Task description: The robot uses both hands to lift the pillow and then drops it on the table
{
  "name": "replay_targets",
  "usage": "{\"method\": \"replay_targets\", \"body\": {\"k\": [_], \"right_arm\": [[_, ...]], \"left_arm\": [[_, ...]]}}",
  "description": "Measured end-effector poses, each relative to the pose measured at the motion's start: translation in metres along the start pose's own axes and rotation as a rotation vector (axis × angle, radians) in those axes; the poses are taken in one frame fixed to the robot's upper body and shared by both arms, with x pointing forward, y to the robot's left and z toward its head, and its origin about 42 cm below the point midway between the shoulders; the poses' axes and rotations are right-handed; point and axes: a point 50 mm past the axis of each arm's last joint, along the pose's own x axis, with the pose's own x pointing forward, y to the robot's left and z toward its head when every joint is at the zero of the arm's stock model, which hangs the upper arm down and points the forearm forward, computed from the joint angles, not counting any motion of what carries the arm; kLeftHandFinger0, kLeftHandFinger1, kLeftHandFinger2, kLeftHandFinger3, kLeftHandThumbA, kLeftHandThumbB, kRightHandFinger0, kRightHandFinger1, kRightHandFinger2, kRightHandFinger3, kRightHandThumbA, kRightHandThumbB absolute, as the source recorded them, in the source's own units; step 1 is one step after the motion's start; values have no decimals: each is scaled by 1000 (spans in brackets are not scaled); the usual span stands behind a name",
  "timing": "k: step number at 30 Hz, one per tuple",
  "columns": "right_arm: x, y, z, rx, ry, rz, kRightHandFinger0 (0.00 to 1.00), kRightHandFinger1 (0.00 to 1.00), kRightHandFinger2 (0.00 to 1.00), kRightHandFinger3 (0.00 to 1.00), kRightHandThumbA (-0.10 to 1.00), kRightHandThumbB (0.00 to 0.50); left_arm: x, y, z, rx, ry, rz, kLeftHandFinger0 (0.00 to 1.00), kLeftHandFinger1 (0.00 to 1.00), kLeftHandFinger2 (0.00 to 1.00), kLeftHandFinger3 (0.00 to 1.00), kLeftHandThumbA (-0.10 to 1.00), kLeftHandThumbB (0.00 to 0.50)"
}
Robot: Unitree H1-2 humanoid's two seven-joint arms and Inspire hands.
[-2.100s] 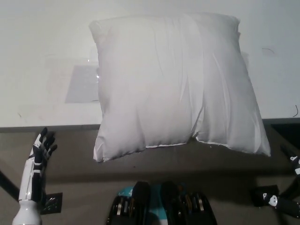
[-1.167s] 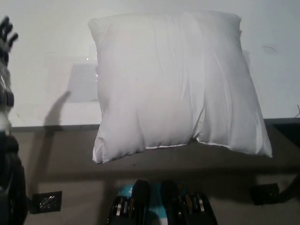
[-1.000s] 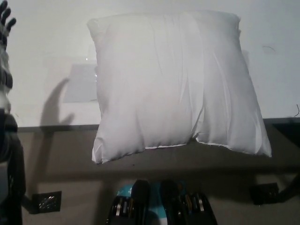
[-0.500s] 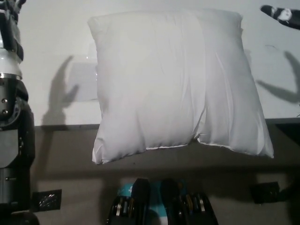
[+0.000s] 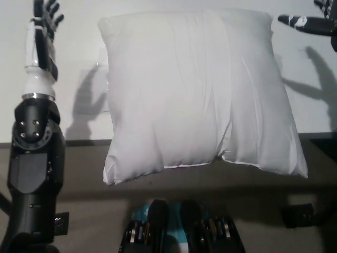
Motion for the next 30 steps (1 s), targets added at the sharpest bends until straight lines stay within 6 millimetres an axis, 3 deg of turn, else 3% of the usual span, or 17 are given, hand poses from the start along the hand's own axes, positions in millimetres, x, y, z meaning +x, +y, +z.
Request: {"method": "replay_targets", "body": {"k": [7, 8, 9, 11, 13, 14, 21, 22, 26, 28, 30], "right_arm": [[2, -6, -34, 27, 88, -22, 1000, 1000, 1000, 1000, 1000, 437], [2, -6, -38, 31, 97, -24, 1000, 1000, 1000, 1000, 1000, 436], [1, -5, -41, 33, 102, -24, 1000, 1000, 1000, 1000, 1000, 406], [1, -2, -48, 38, 121, -23, 1000, 1000, 1000, 1000, 1000, 422], [2, 0, -55, 36, 132, -19, 1000, 1000, 1000, 1000, 1000, 421], [1, 2, -60, 29, 136, -16, 1000, 1000, 1000, 1000, 1000, 402], [-2, 12, -93, -10, 173, 2, 1000, 1000, 1000, 1000, 1000, 383], [-2, 13, -95, -11, 175, 3, 1000, 1000, 1000, 1000, 1000, 383], [-4, 21, -107, -53, 181, 7, 1000, 1000, 1000, 1000, 1000, 377], [-5, 24, -109, -74, 174, 9, 1000, 1000, 1000, 1000, 1000, 382], [-6, 26, -110, -104, 161, 7, 1000, 1000, 1000, 1000, 1000, 382]], "left_arm": [[-10, -9, -23, 19, 75, -22, 1000, 1000, 1000, 1000, 1000, 109], [-12, -9, -28, 23, 91, -23, 1000, 1000, 1000, 1000, 1000, 108], [-13, -10, -31, 27, 103, -25, 1000, 1000, 1000, 1000, 1000, 73], [-15, -11, -40, 44, 133, -35, 1000, 1000, 1000, 1000, 1000, 153], [-20, -13, -53, 66, 180, -50, 1000, 1000, 1000, 1000, 1000, 160], [-23, -13, -61, 77, 208, -57, 1000, 1000, 1000, 1000, 1000, 187], [-45, -7, -106, 137, 373, -72, 1000, 1000, 1000, 1000, 1000, 190], [-45, -6, -107, 139, 373, -72, 1000, 1000, 1000, 1000, 1000, 175], [-40, -7, -110, 154, 369, -72, 1000, 1000, 1000, 1000, 1000, 205], [-39, -8, -112, 153, 367, -73, 1000, 1000, 1000, 1000, 1000, 167], [-39, -8, -113, 148, 364, -71, 1000, 1000, 1000, 1000, 1000, 166]]}}
